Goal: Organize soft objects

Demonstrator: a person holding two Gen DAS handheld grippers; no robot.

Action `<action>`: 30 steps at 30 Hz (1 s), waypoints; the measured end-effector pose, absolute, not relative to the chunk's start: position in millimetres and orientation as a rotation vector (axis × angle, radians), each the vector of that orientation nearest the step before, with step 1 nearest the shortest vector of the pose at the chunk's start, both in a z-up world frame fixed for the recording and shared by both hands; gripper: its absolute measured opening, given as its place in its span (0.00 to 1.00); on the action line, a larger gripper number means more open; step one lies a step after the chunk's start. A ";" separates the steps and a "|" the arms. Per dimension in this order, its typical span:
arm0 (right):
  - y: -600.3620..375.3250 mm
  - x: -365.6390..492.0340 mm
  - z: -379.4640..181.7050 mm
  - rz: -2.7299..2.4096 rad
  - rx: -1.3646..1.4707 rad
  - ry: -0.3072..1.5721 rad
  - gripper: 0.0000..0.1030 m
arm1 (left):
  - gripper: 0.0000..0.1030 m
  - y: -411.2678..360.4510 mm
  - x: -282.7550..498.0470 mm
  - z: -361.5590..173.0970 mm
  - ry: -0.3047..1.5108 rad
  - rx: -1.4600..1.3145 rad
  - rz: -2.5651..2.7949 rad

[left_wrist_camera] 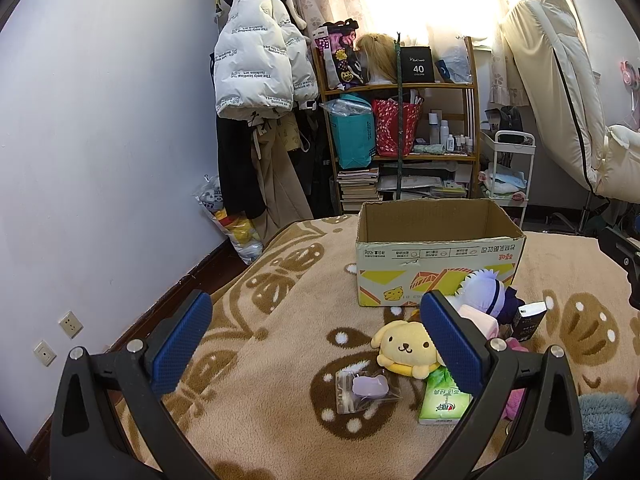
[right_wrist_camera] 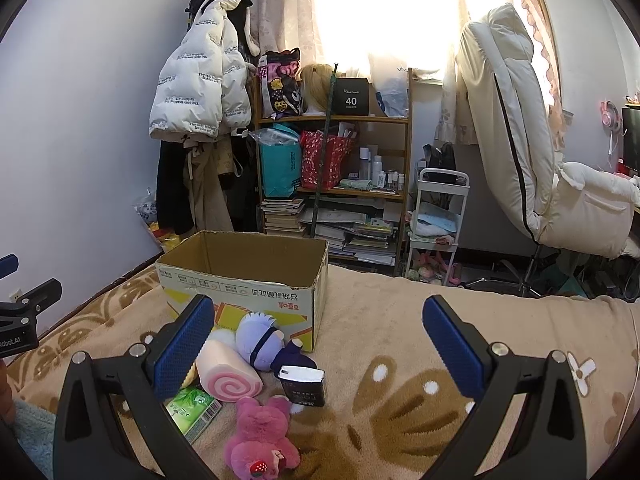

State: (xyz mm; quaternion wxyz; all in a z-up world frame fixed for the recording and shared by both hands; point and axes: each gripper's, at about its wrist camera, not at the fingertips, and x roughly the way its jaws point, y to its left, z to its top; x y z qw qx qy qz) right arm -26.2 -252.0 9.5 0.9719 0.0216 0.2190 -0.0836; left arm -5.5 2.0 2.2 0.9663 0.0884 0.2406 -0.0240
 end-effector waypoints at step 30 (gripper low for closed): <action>-253.7 -24.4 8.3 -0.170 0.046 0.449 1.00 | 0.99 -1.9 -2.8 -1.6 0.490 0.184 -0.049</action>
